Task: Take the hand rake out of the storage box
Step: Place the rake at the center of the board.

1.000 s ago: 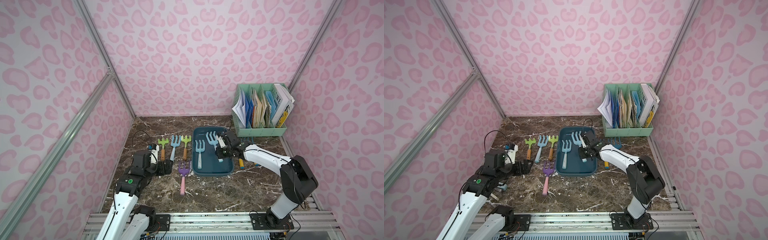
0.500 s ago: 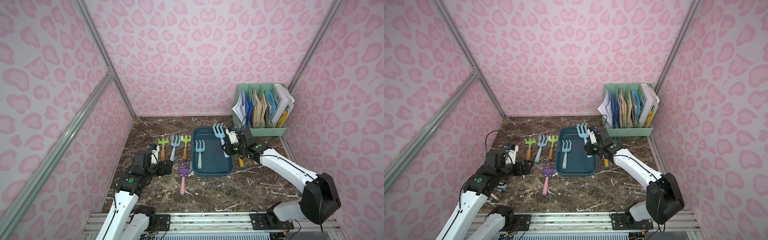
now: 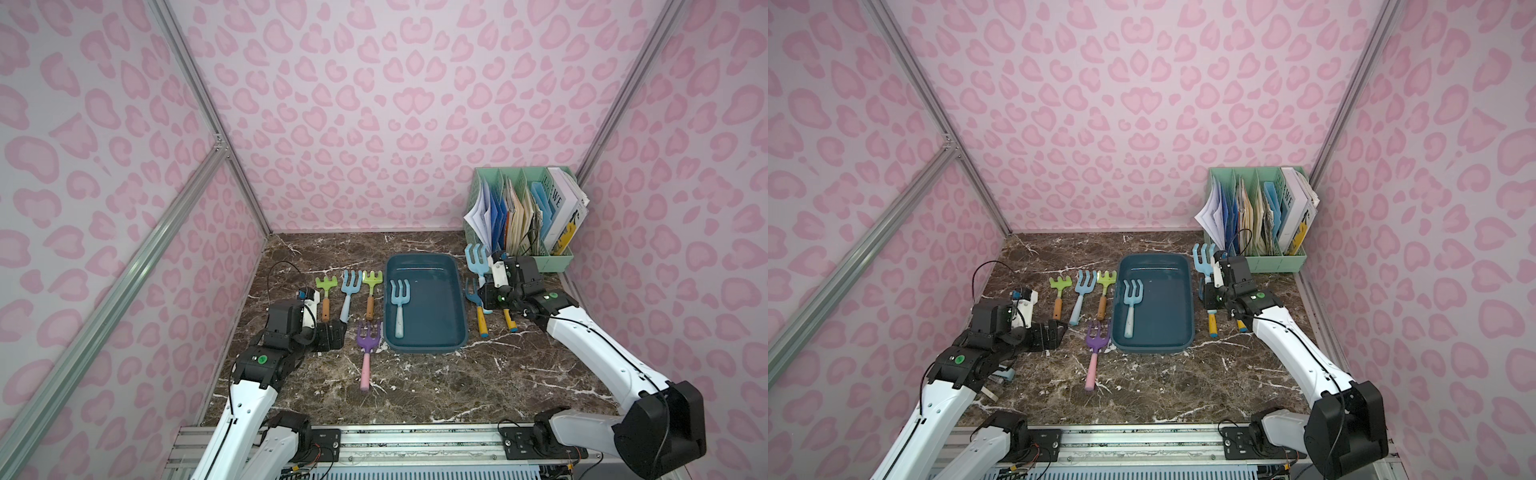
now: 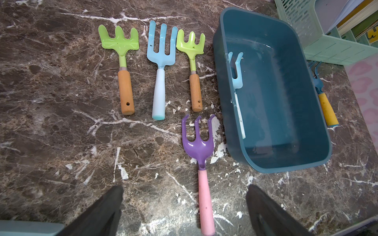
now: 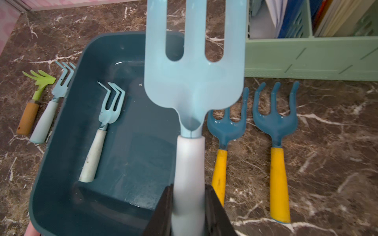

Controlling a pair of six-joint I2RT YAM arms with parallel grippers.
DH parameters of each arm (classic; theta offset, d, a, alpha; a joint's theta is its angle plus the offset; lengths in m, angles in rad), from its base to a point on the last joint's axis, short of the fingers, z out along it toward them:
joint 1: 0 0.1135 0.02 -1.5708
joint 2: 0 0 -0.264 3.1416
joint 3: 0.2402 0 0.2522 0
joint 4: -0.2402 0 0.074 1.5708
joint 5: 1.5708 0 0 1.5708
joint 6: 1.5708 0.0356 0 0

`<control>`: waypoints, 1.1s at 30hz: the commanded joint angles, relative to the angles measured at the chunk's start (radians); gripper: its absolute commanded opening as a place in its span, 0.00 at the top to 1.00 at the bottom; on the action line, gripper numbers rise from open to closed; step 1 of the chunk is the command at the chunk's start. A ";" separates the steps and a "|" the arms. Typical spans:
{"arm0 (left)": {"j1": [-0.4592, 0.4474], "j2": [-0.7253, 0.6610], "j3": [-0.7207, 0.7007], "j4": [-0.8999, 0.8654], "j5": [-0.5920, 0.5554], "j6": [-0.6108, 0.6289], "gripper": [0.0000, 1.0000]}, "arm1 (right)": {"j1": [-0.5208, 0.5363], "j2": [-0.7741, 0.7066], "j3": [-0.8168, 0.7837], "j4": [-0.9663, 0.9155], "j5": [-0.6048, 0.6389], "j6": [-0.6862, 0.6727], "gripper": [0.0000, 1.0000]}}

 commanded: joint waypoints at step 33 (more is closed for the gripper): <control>0.000 -0.017 0.005 0.015 0.056 0.017 0.03 | -0.167 0.198 0.066 -0.194 0.242 -0.096 0.83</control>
